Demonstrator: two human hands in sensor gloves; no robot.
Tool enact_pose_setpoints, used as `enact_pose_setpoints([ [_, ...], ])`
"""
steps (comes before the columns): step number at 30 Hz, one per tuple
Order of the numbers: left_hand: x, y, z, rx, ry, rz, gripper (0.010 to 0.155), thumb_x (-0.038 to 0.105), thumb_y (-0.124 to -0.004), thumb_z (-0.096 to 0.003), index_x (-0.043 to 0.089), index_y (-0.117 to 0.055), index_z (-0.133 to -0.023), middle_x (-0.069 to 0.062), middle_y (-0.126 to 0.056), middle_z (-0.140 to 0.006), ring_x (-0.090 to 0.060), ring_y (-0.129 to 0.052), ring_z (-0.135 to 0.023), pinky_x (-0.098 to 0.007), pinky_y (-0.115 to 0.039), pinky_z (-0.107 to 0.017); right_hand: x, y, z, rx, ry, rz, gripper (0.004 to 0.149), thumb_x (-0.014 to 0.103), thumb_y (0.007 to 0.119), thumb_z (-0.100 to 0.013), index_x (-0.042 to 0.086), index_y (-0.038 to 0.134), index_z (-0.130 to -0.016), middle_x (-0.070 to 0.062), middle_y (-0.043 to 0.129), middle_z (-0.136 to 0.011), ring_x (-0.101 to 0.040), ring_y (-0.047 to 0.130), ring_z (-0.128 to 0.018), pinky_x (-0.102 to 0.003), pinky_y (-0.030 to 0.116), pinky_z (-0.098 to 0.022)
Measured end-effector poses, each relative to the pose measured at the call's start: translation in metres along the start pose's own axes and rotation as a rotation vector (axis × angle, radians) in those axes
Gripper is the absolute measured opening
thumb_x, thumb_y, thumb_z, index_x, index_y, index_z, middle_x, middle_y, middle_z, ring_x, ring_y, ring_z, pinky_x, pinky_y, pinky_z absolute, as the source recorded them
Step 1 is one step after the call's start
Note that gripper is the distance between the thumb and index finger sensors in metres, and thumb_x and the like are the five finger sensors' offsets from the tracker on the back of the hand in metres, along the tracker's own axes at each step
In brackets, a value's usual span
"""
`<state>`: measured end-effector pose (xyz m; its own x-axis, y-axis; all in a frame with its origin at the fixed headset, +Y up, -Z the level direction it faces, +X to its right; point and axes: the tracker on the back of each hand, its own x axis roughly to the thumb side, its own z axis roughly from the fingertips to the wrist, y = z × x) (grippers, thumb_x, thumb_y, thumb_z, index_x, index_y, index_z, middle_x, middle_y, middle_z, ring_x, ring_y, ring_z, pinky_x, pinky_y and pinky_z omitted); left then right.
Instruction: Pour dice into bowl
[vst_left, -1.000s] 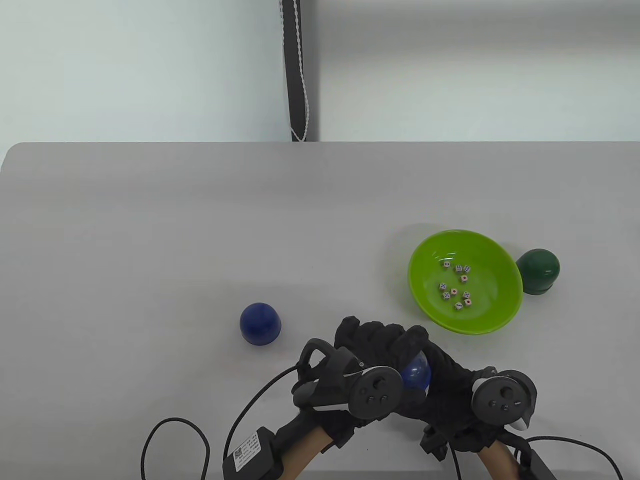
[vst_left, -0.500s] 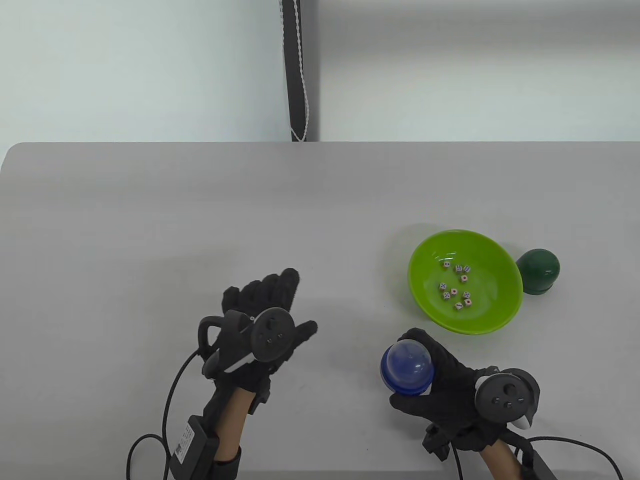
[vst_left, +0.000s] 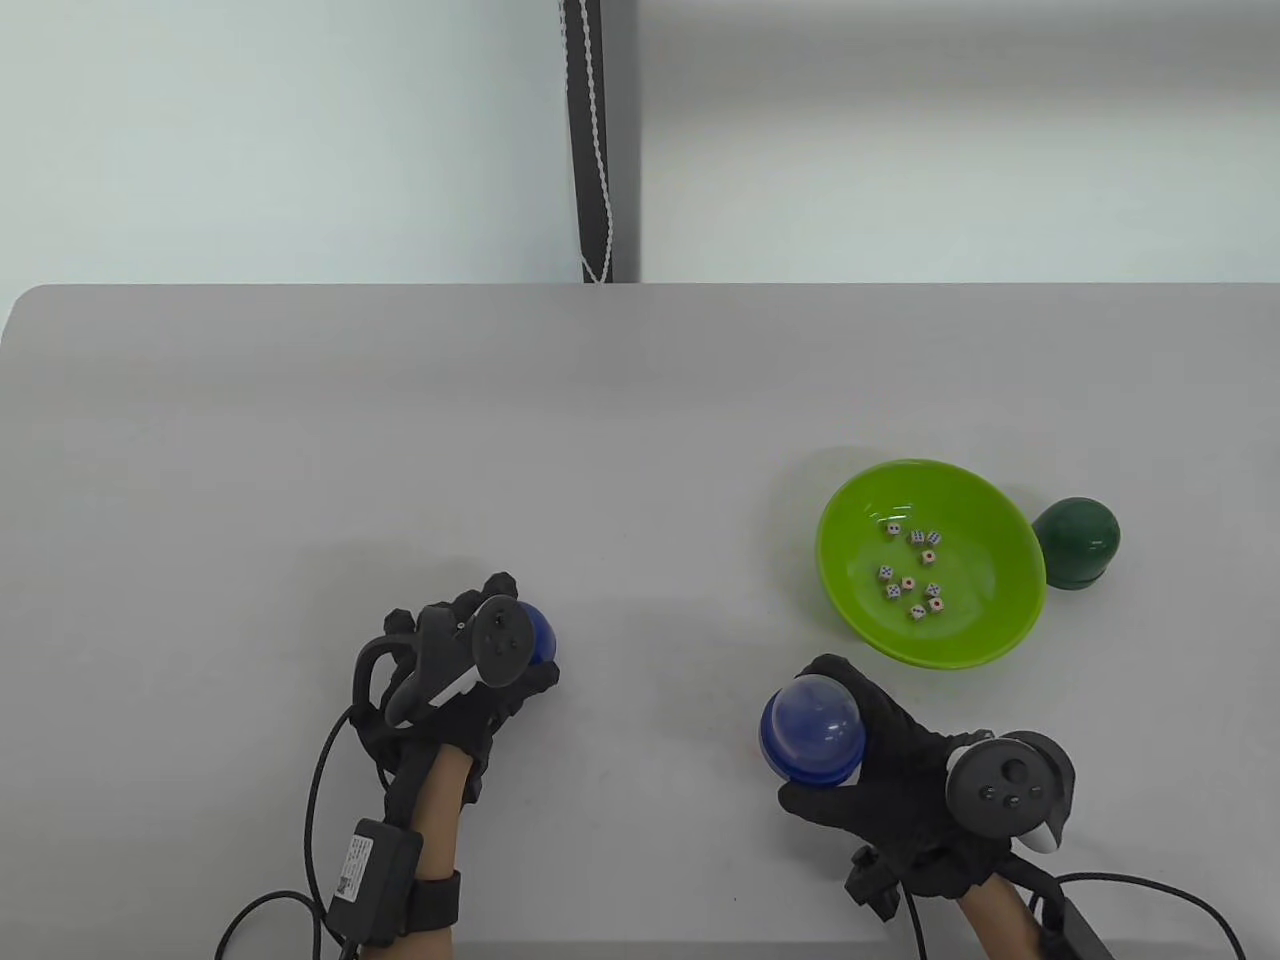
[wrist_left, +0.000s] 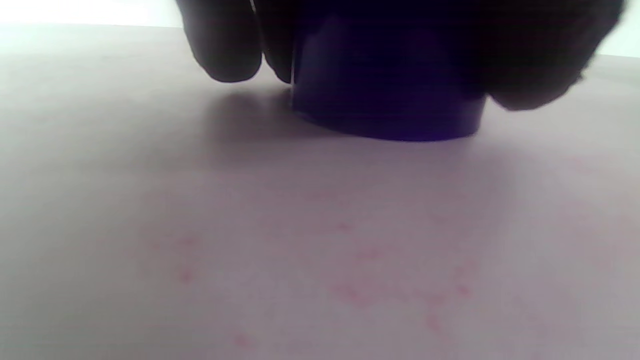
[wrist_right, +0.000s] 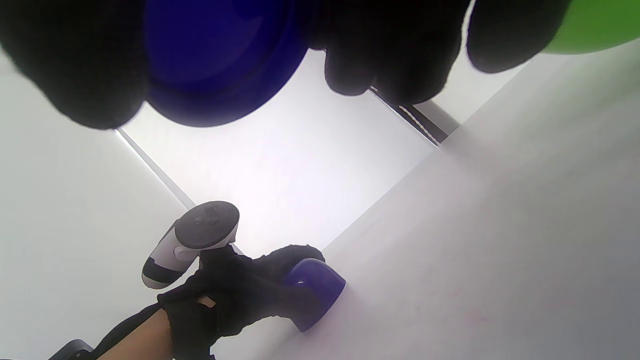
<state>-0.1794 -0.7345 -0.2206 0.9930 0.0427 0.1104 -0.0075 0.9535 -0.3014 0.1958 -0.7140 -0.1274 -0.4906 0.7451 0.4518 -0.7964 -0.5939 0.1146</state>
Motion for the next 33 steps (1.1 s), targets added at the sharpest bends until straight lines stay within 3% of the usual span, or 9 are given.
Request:
enact_pose_setpoints([
  [4, 0.002, -0.002, 0.000, 0.006, 0.003, -0.025, 0.102, 0.061, -0.085, -0.0466, 0.008, -0.034, -0.117, -0.028, -0.066, -0.111, -0.055, -0.068, -0.097, -0.084, -0.038, -0.063, 0.000, 0.001, 0.000, 0.011, -0.001, 0.001, 0.111, 0.066, 0.092, -0.035, -0.003, 0.046, -0.109, -0.026, 0.074, -0.101, -0.049, 0.081, -0.087, -0.068, 0.067, -0.057],
  [6, 0.002, -0.002, -0.001, 0.079, -0.023, -0.066, 0.101, 0.063, -0.086, -0.0448, 0.005, -0.043, -0.115, -0.028, -0.074, -0.106, -0.053, -0.075, -0.093, -0.084, -0.041, -0.063, 0.000, 0.002, 0.000, 0.016, -0.002, 0.003, 0.111, 0.066, 0.092, -0.034, -0.003, 0.046, -0.109, -0.026, 0.074, -0.101, -0.049, 0.081, -0.087, -0.068, 0.067, -0.057],
  [10, 0.004, 0.002, 0.002, 0.084, -0.021, -0.063, 0.101, 0.064, -0.087, -0.0450, 0.004, -0.045, -0.114, -0.028, -0.075, -0.105, -0.052, -0.076, -0.092, -0.085, -0.041, -0.063, 0.000, 0.001, 0.000, 0.013, -0.004, 0.003, 0.111, 0.065, 0.092, -0.034, -0.003, 0.046, -0.109, -0.026, 0.074, -0.101, -0.049, 0.081, -0.087, -0.068, 0.067, -0.057],
  [14, 0.016, 0.032, 0.018, 0.158, -0.084, 0.025, 0.101, 0.063, -0.087, -0.0456, 0.003, -0.045, -0.115, -0.029, -0.073, -0.106, -0.053, -0.074, -0.093, -0.085, -0.038, -0.062, 0.000, 0.002, -0.001, 0.017, -0.006, 0.001, 0.111, 0.065, 0.092, -0.034, -0.003, 0.046, -0.109, -0.026, 0.074, -0.101, -0.049, 0.081, -0.087, -0.068, 0.067, -0.057],
  [17, 0.040, 0.063, 0.042, 0.239, -0.237, 0.165, 0.101, 0.063, -0.087, -0.0465, 0.004, -0.044, -0.116, -0.030, -0.073, -0.106, -0.053, -0.074, -0.094, -0.085, -0.038, -0.062, 0.001, 0.003, -0.001, 0.023, -0.006, 0.007, 0.111, 0.065, 0.092, -0.034, -0.003, 0.046, -0.109, -0.026, 0.074, -0.101, -0.049, 0.081, -0.087, -0.068, 0.067, -0.057],
  [23, 0.108, 0.108, 0.092, 0.339, -0.578, 0.283, 0.100, 0.063, -0.087, -0.0473, 0.007, -0.044, -0.117, -0.029, -0.073, -0.107, -0.053, -0.075, -0.094, -0.085, -0.040, -0.063, 0.001, 0.005, -0.001, 0.027, -0.007, 0.015, 0.111, 0.065, 0.093, -0.034, -0.002, 0.046, -0.109, -0.026, 0.074, -0.101, -0.049, 0.081, -0.087, -0.068, 0.067, -0.057],
  [26, 0.141, 0.116, 0.106, 0.303, -0.689, 0.280, 0.099, 0.063, -0.086, -0.0482, 0.008, -0.043, -0.118, -0.030, -0.073, -0.108, -0.053, -0.074, -0.095, -0.085, -0.039, -0.064, 0.002, 0.006, 0.000, 0.026, -0.012, 0.011, 0.111, 0.065, 0.093, -0.034, -0.003, 0.046, -0.108, -0.026, 0.074, -0.101, -0.049, 0.081, -0.086, -0.068, 0.067, -0.057],
  [33, 0.180, 0.105, 0.104, 0.238, -0.739, 0.157, 0.099, 0.064, -0.085, -0.0481, 0.009, -0.043, -0.118, -0.029, -0.073, -0.108, -0.052, -0.074, -0.095, -0.084, -0.039, -0.064, 0.008, 0.003, 0.001, -0.016, -0.046, 0.013, 0.111, 0.066, 0.093, -0.033, -0.002, 0.048, -0.108, -0.025, 0.076, -0.100, -0.048, 0.083, -0.086, -0.067, 0.068, -0.056],
])
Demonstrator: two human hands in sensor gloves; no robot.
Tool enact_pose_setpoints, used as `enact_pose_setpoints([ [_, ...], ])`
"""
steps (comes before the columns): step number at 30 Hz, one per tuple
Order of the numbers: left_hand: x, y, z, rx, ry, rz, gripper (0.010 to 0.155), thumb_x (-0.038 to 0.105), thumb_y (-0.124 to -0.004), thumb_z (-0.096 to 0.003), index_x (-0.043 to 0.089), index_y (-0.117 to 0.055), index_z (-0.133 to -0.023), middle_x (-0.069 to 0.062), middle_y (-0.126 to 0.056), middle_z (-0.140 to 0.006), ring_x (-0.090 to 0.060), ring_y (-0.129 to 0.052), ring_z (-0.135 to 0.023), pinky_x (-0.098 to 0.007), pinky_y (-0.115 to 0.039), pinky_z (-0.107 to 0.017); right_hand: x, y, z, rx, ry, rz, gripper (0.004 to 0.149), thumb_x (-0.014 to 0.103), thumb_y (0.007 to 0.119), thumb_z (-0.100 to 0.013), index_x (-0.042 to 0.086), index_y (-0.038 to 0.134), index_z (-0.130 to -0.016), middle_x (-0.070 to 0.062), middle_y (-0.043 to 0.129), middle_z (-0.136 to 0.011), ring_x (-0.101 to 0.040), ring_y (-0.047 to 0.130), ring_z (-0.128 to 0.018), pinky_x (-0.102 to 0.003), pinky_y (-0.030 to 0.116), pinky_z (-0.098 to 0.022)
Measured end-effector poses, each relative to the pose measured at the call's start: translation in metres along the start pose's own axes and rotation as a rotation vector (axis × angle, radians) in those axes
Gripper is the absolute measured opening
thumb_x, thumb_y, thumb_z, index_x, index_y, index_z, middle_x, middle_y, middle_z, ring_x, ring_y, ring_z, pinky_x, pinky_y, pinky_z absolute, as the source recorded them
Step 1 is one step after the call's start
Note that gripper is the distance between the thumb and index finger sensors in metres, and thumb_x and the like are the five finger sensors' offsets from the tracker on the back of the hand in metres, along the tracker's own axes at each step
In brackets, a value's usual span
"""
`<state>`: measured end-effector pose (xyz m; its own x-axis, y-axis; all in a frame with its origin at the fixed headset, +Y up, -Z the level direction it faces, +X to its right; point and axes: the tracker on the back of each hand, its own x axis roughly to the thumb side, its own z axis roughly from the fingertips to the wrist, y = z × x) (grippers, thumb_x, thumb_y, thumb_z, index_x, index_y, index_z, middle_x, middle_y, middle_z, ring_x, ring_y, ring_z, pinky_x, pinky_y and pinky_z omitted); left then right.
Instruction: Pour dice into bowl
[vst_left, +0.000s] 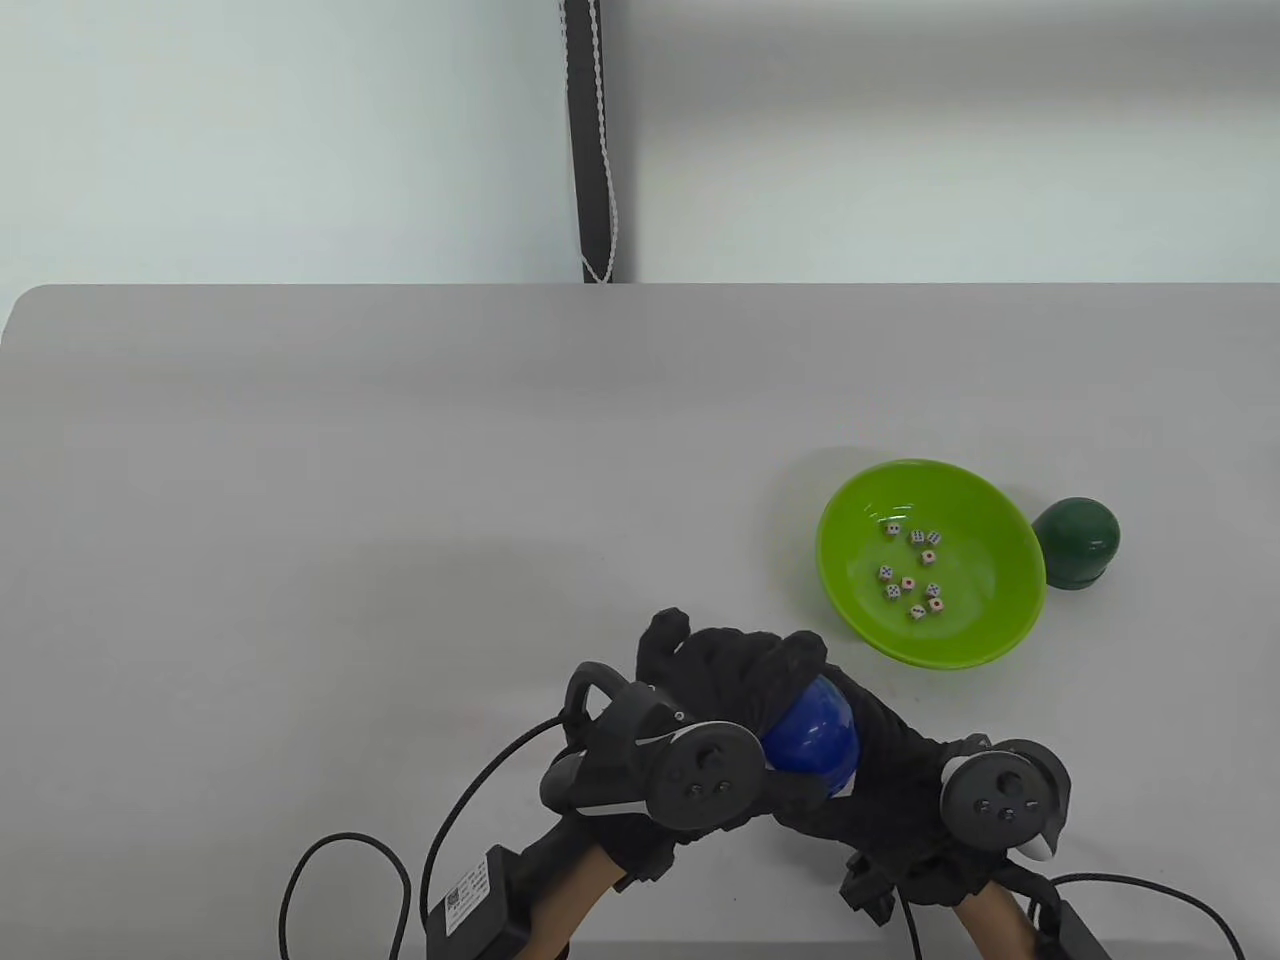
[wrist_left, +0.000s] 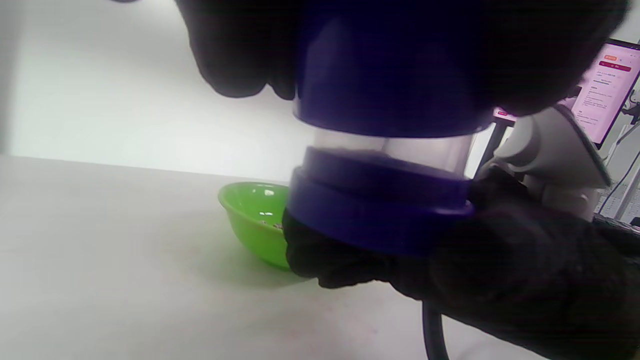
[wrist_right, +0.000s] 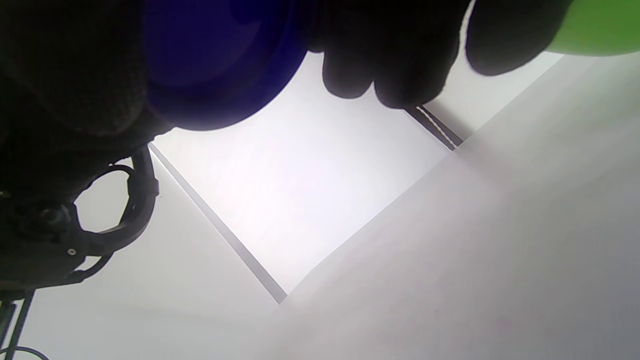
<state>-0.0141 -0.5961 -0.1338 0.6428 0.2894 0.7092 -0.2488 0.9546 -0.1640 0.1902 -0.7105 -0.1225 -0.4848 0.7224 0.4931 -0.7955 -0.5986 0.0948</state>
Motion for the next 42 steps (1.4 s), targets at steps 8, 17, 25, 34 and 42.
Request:
enact_pose_setpoints([
  [8, 0.004, -0.016, -0.011, -0.078, 0.006, -0.022, 0.095, 0.062, -0.084, -0.0497, 0.016, -0.040, -0.120, -0.031, -0.070, -0.109, -0.054, -0.071, -0.096, -0.084, -0.038, -0.064, 0.000, -0.001, 0.001, -0.012, 0.002, 0.009, 0.111, 0.065, 0.094, -0.032, -0.002, 0.048, -0.108, -0.025, 0.077, -0.099, -0.048, 0.084, -0.085, -0.067, 0.069, -0.056],
  [17, 0.006, -0.019, -0.012, -0.130, 0.029, -0.040, 0.095, 0.061, -0.083, -0.0513, 0.017, -0.035, -0.120, -0.031, -0.065, -0.112, -0.057, -0.066, -0.098, -0.084, -0.036, -0.065, -0.002, 0.001, 0.001, -0.012, 0.014, 0.006, 0.111, 0.065, 0.094, -0.032, -0.003, 0.049, -0.107, -0.025, 0.077, -0.099, -0.048, 0.084, -0.085, -0.067, 0.069, -0.056],
  [25, 0.005, -0.020, -0.011, -0.149, 0.020, -0.013, 0.097, 0.061, -0.081, -0.0521, 0.015, -0.029, -0.120, -0.031, -0.061, -0.114, -0.058, -0.064, -0.099, -0.085, -0.035, -0.065, -0.002, 0.001, 0.001, 0.000, 0.012, 0.001, 0.111, 0.065, 0.094, -0.033, -0.002, 0.048, -0.108, -0.025, 0.076, -0.099, -0.048, 0.083, -0.085, -0.067, 0.068, -0.056],
  [34, -0.015, -0.012, 0.007, 0.002, -0.048, 0.174, 0.103, 0.064, -0.078, -0.0520, 0.010, -0.022, -0.120, -0.034, -0.050, -0.117, -0.059, -0.059, -0.100, -0.085, -0.034, -0.064, -0.002, -0.001, 0.001, -0.035, 0.003, -0.005, 0.111, 0.065, 0.093, -0.033, -0.001, 0.046, -0.108, -0.024, 0.075, -0.101, -0.048, 0.083, -0.086, -0.067, 0.068, -0.057],
  [42, -0.067, -0.023, 0.049, 0.236, -0.009, 0.300, 0.090, 0.063, -0.070, -0.0550, 0.003, -0.040, -0.115, -0.032, -0.054, -0.116, -0.057, -0.060, -0.100, -0.084, -0.036, -0.064, -0.003, -0.001, 0.001, -0.042, 0.010, -0.020, 0.111, 0.065, 0.093, -0.034, -0.001, 0.045, -0.109, -0.024, 0.074, -0.101, -0.048, 0.082, -0.086, -0.067, 0.067, -0.057],
])
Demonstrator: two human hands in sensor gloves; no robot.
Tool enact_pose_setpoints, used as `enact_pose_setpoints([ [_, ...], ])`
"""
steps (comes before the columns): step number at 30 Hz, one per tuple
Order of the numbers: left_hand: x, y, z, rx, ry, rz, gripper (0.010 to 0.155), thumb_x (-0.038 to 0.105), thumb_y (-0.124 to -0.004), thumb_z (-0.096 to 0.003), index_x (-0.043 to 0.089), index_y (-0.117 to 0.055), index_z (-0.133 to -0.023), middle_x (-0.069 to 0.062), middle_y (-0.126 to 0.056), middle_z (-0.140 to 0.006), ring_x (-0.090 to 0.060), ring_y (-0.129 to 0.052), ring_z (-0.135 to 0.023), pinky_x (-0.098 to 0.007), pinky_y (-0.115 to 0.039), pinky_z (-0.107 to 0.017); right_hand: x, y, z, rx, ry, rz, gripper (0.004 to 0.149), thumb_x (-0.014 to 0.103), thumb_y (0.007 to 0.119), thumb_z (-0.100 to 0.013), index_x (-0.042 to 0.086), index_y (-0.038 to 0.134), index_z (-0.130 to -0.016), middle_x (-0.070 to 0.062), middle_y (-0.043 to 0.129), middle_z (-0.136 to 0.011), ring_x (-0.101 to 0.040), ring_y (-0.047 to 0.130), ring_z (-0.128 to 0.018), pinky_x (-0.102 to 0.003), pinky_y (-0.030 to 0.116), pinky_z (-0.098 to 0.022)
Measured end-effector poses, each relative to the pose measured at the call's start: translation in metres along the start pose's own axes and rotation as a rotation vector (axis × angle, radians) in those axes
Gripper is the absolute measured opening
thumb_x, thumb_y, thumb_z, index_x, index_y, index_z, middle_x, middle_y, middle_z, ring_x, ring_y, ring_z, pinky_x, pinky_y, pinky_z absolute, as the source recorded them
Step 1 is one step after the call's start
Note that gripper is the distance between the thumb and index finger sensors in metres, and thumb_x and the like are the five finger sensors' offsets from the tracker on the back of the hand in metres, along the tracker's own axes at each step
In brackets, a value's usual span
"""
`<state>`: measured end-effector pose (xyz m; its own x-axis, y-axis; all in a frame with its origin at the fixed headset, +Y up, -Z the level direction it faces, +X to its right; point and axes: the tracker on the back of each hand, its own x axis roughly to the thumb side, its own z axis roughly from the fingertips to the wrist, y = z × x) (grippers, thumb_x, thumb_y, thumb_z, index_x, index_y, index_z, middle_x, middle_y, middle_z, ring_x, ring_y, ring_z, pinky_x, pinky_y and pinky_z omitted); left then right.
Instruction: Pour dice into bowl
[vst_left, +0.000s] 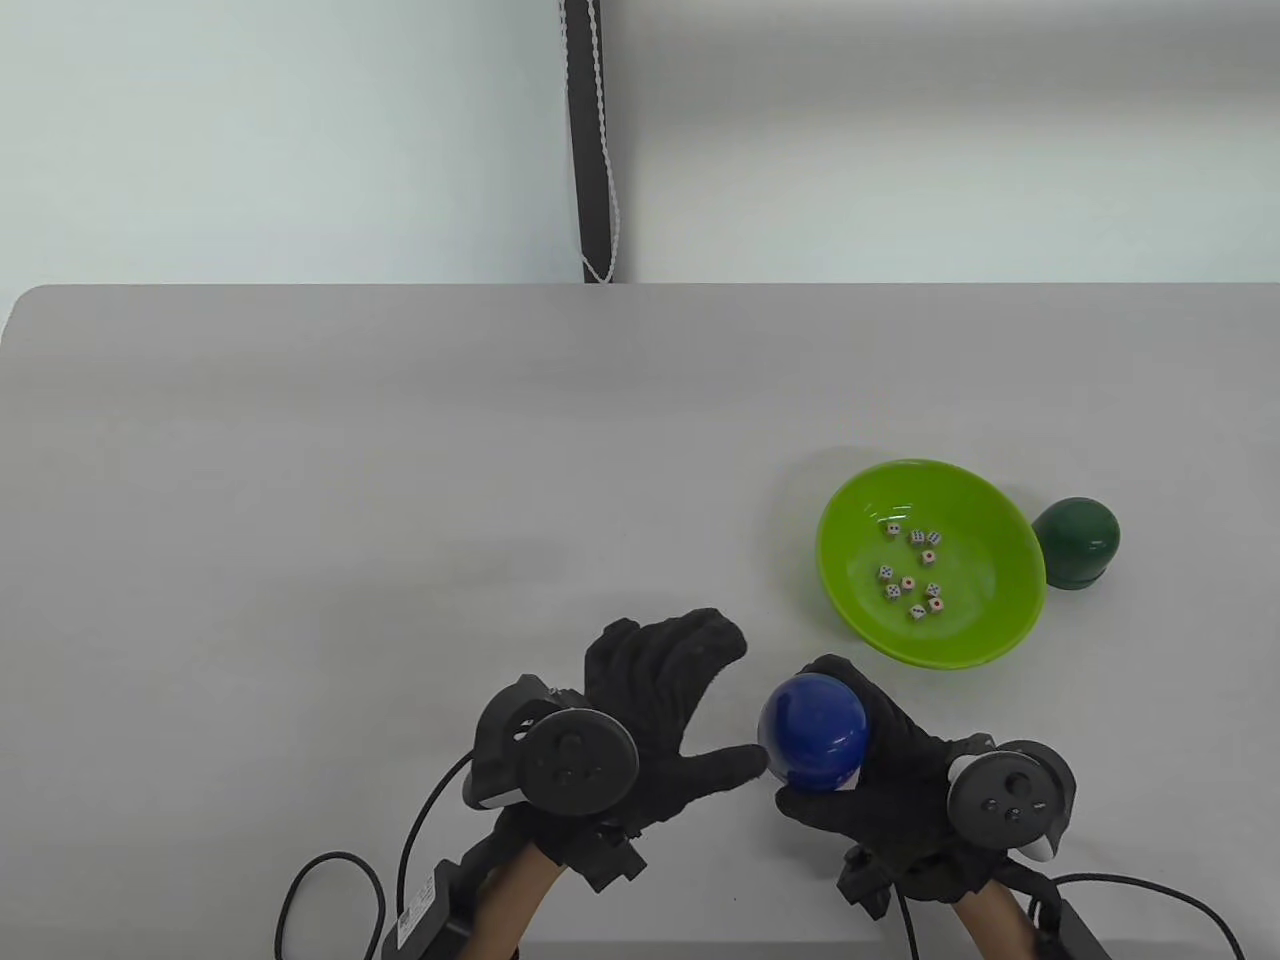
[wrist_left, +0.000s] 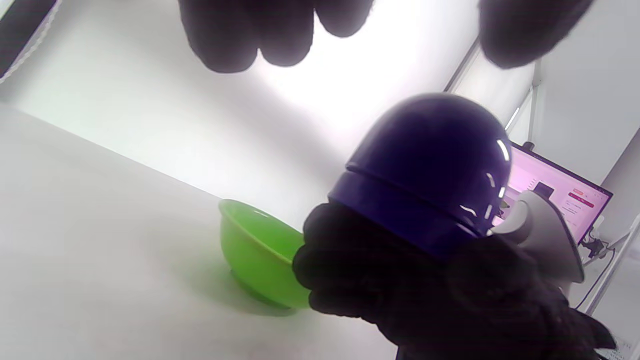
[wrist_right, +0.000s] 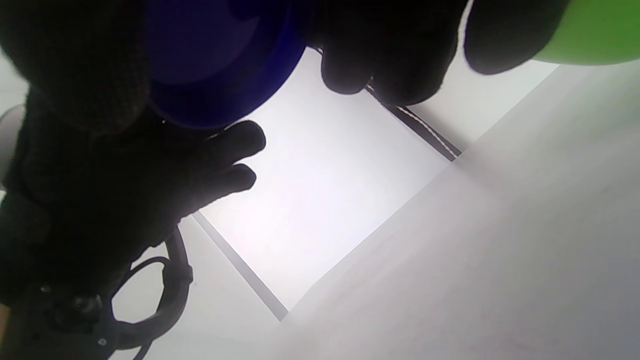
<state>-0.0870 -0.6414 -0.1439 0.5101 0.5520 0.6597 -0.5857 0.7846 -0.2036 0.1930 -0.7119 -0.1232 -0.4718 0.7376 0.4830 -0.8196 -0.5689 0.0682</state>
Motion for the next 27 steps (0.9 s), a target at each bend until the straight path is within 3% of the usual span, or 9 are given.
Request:
enact_pose_setpoints([
  [5, -0.032, -0.010, 0.020, 0.002, 0.045, 0.022, 0.087, 0.063, -0.068, -0.0557, 0.004, -0.041, -0.114, -0.031, -0.054, -0.115, -0.057, -0.060, -0.100, -0.083, -0.036, -0.064, -0.002, 0.000, 0.000, -0.011, 0.013, -0.004, 0.110, 0.065, 0.092, -0.034, 0.000, 0.044, -0.109, -0.024, 0.073, -0.102, -0.048, 0.081, -0.087, -0.067, 0.067, -0.057],
  [9, -0.057, -0.032, 0.038, -0.026, 0.093, 0.053, 0.088, 0.063, -0.068, -0.0556, 0.004, -0.041, -0.114, -0.032, -0.052, -0.115, -0.058, -0.058, -0.099, -0.083, -0.036, -0.063, -0.004, -0.001, -0.001, -0.016, 0.031, -0.009, 0.110, 0.065, 0.092, -0.034, 0.000, 0.044, -0.109, -0.024, 0.072, -0.102, -0.048, 0.081, -0.087, -0.067, 0.067, -0.057],
  [15, -0.071, -0.039, 0.044, -0.052, 0.115, 0.139, 0.087, 0.062, -0.067, -0.0564, 0.003, -0.039, -0.114, -0.033, -0.051, -0.115, -0.059, -0.056, -0.099, -0.084, -0.032, -0.062, -0.009, 0.003, -0.002, -0.003, 0.056, -0.005, 0.110, 0.065, 0.092, -0.034, 0.000, 0.044, -0.109, -0.024, 0.072, -0.102, -0.049, 0.081, -0.087, -0.068, 0.067, -0.057],
  [20, -0.065, -0.033, 0.046, 0.016, 0.092, 0.109, 0.087, 0.062, -0.066, -0.0563, 0.003, -0.040, -0.114, -0.032, -0.051, -0.115, -0.058, -0.057, -0.099, -0.083, -0.034, -0.062, -0.006, 0.010, -0.006, 0.012, 0.098, -0.030, 0.110, 0.066, 0.091, -0.036, 0.000, 0.042, -0.110, -0.024, 0.070, -0.104, -0.049, 0.079, -0.088, -0.067, 0.067, -0.058],
  [27, -0.049, -0.021, 0.057, 0.254, 0.024, 0.154, 0.086, 0.062, -0.066, -0.0557, 0.003, -0.042, -0.113, -0.033, -0.054, -0.113, -0.058, -0.059, -0.097, -0.084, -0.036, -0.062, 0.008, 0.044, -0.046, -0.004, 0.207, 0.011, 0.110, 0.065, 0.091, -0.038, 0.000, 0.039, -0.110, -0.025, 0.067, -0.105, -0.051, 0.077, -0.088, -0.067, 0.066, -0.058],
])
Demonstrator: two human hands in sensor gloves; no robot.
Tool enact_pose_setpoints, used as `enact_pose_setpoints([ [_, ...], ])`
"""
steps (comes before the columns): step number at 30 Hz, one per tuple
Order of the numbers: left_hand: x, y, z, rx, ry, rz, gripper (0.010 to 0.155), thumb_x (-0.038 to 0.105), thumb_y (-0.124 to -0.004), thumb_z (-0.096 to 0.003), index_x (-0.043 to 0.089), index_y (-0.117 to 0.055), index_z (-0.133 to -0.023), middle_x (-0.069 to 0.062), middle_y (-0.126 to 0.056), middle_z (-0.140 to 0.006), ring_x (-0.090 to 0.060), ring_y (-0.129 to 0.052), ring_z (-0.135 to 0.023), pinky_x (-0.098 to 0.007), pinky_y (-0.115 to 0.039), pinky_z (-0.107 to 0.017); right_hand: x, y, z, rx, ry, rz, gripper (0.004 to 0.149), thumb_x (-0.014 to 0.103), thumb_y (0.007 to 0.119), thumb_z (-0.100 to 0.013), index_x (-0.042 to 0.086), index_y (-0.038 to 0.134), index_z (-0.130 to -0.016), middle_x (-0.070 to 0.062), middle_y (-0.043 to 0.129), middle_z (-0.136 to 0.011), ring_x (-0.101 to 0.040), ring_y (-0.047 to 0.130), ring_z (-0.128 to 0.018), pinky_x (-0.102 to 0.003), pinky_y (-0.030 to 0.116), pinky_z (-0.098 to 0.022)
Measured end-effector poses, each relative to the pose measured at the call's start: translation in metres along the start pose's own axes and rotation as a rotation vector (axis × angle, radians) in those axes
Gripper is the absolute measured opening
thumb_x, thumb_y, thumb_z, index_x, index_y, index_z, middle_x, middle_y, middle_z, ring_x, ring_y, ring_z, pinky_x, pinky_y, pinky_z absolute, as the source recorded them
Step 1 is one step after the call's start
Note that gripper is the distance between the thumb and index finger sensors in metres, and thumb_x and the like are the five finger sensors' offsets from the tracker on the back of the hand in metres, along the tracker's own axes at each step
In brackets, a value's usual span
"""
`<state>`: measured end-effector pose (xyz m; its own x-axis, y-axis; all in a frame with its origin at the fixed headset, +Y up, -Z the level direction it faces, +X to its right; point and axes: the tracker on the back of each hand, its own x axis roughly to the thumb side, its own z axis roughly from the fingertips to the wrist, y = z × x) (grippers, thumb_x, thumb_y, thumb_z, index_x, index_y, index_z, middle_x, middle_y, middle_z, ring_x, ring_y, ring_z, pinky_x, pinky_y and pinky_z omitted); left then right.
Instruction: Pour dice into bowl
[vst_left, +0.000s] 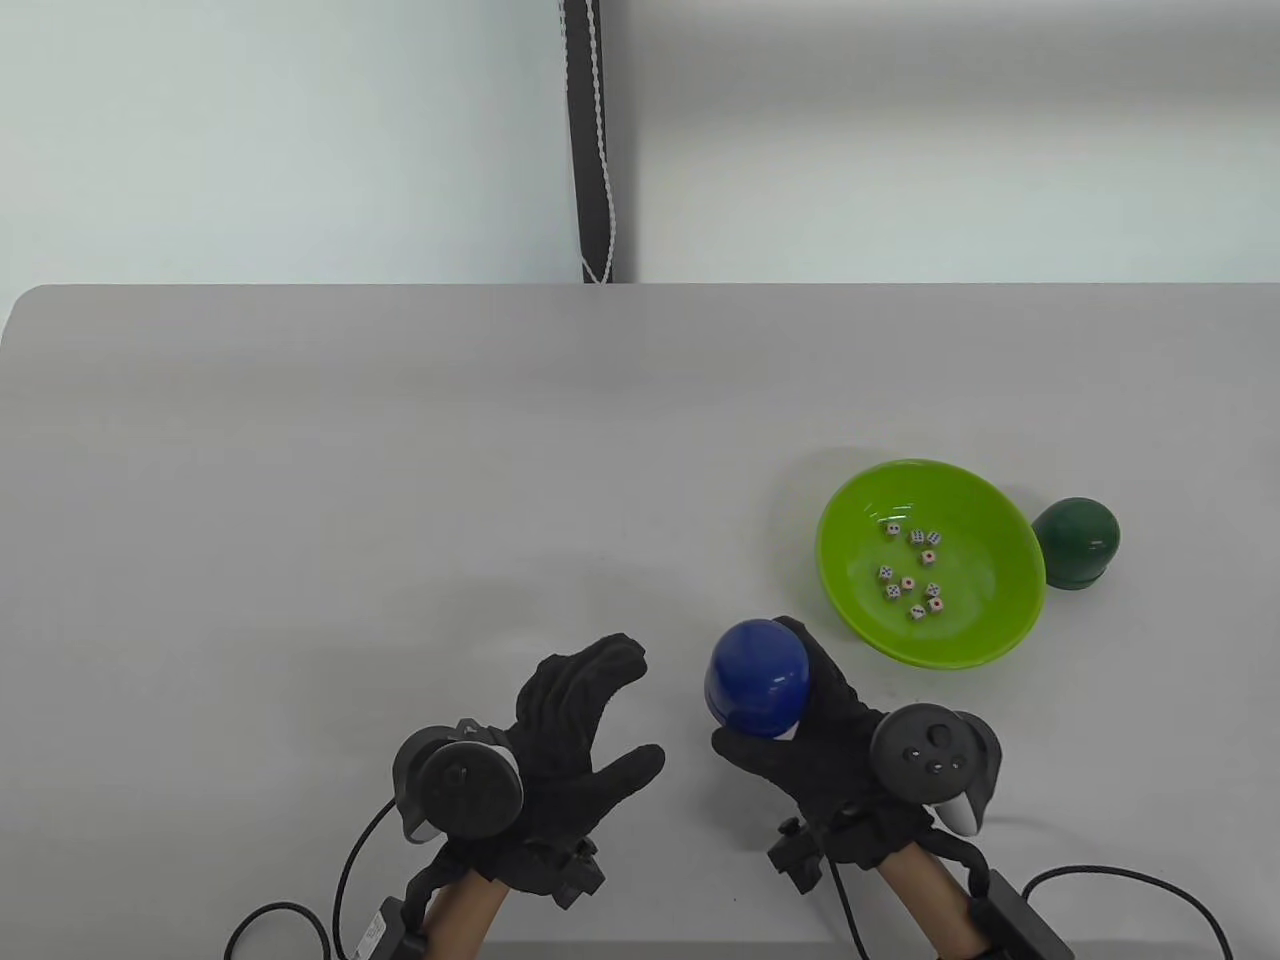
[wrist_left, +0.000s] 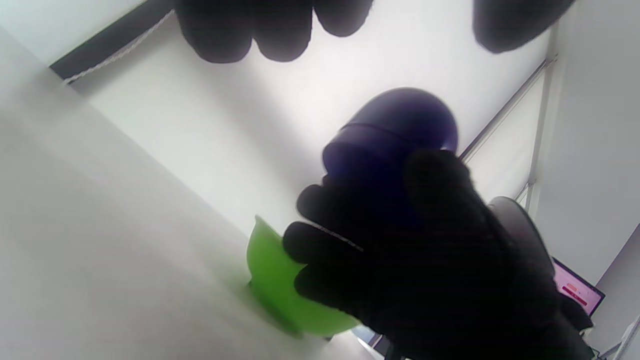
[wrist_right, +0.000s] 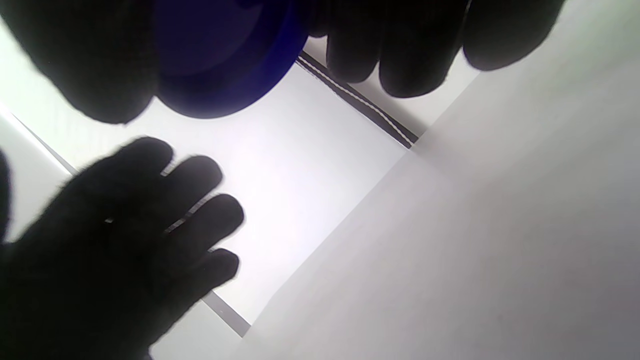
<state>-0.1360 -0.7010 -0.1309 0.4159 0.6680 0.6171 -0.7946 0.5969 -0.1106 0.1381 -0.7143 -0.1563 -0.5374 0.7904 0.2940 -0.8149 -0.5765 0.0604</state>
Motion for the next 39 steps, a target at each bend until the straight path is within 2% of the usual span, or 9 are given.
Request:
enact_pose_setpoints([
  [8, 0.014, 0.010, 0.008, 0.114, -0.041, 0.019, 0.087, 0.062, -0.066, -0.0558, 0.001, -0.040, -0.113, -0.033, -0.054, -0.113, -0.059, -0.058, -0.097, -0.084, -0.034, -0.061, 0.000, 0.043, -0.061, 0.016, 0.166, 0.151, 0.110, 0.064, 0.091, -0.039, 0.000, 0.038, -0.111, -0.026, 0.066, -0.106, -0.053, 0.074, -0.089, -0.067, 0.064, -0.059],
  [10, 0.017, 0.010, 0.009, 0.108, -0.051, 0.031, 0.088, 0.062, -0.066, -0.0559, 0.001, -0.040, -0.113, -0.033, -0.054, -0.113, -0.059, -0.058, -0.097, -0.084, -0.034, -0.061, -0.002, 0.050, -0.073, 0.014, 0.224, 0.205, 0.110, 0.064, 0.091, -0.039, 0.001, 0.037, -0.111, -0.026, 0.065, -0.107, -0.054, 0.072, -0.091, -0.068, 0.062, -0.060],
  [13, 0.019, 0.010, 0.008, 0.094, -0.063, 0.039, 0.088, 0.063, -0.066, -0.0559, 0.002, -0.040, -0.113, -0.033, -0.053, -0.113, -0.059, -0.058, -0.098, -0.083, -0.034, -0.062, 0.000, 0.061, -0.088, 0.075, 0.261, 0.332, 0.110, 0.064, 0.090, -0.040, 0.002, 0.035, -0.112, -0.026, 0.059, -0.109, -0.057, 0.066, -0.093, -0.069, 0.058, -0.061],
  [17, 0.021, 0.009, 0.009, 0.091, -0.077, 0.066, 0.088, 0.063, -0.066, -0.0560, 0.002, -0.039, -0.114, -0.033, -0.053, -0.113, -0.059, -0.058, -0.098, -0.084, -0.034, -0.062, 0.002, 0.075, -0.096, 0.107, 0.277, 0.490, 0.109, 0.065, 0.090, -0.040, 0.004, 0.035, -0.112, -0.025, 0.058, -0.111, -0.057, 0.065, -0.094, -0.069, 0.058, -0.062],
  [23, 0.021, 0.009, 0.009, 0.076, -0.076, 0.069, 0.088, 0.063, -0.066, -0.0561, 0.002, -0.039, -0.114, -0.033, -0.053, -0.114, -0.059, -0.058, -0.098, -0.084, -0.034, -0.062, -0.001, 0.094, -0.106, 0.220, 0.330, 0.610, 0.109, 0.070, 0.085, -0.042, 0.008, 0.031, -0.114, -0.022, 0.048, -0.116, -0.055, 0.057, -0.099, -0.068, 0.055, -0.066],
  [30, 0.021, 0.007, 0.009, 0.058, -0.065, 0.068, 0.088, 0.063, -0.066, -0.0561, 0.001, -0.039, -0.114, -0.033, -0.053, -0.114, -0.059, -0.058, -0.098, -0.083, -0.034, -0.062, -0.010, 0.102, -0.115, 0.314, 0.414, 0.632, 0.108, 0.072, 0.078, -0.049, 0.012, 0.018, -0.115, -0.023, 0.027, -0.120, -0.050, 0.035, -0.104, -0.067, 0.038, -0.071],
  [35, 0.021, 0.006, 0.009, 0.041, -0.066, 0.069, 0.089, 0.063, -0.065, -0.0562, 0.002, -0.038, -0.114, -0.033, -0.052, -0.114, -0.059, -0.058, -0.098, -0.083, -0.033, -0.062, -0.014, 0.108, -0.119, 0.386, 0.447, 0.650, 0.108, 0.075, 0.072, -0.050, 0.016, 0.009, -0.115, -0.026, 0.013, -0.119, -0.050, 0.021, -0.104, -0.067, 0.028, -0.071],
  [39, 0.021, 0.007, 0.008, 0.057, -0.079, 0.063, 0.088, 0.063, -0.066, -0.0561, 0.001, -0.040, -0.114, -0.033, -0.054, -0.113, -0.059, -0.059, -0.097, -0.083, -0.034, -0.062, -0.018, 0.115, -0.120, 0.460, 0.477, 0.678, 0.108, 0.075, 0.062, -0.052, 0.008, 0.003, -0.113, -0.026, -0.001, -0.115, -0.050, 0.007, -0.101, -0.067, 0.018, -0.069],
])
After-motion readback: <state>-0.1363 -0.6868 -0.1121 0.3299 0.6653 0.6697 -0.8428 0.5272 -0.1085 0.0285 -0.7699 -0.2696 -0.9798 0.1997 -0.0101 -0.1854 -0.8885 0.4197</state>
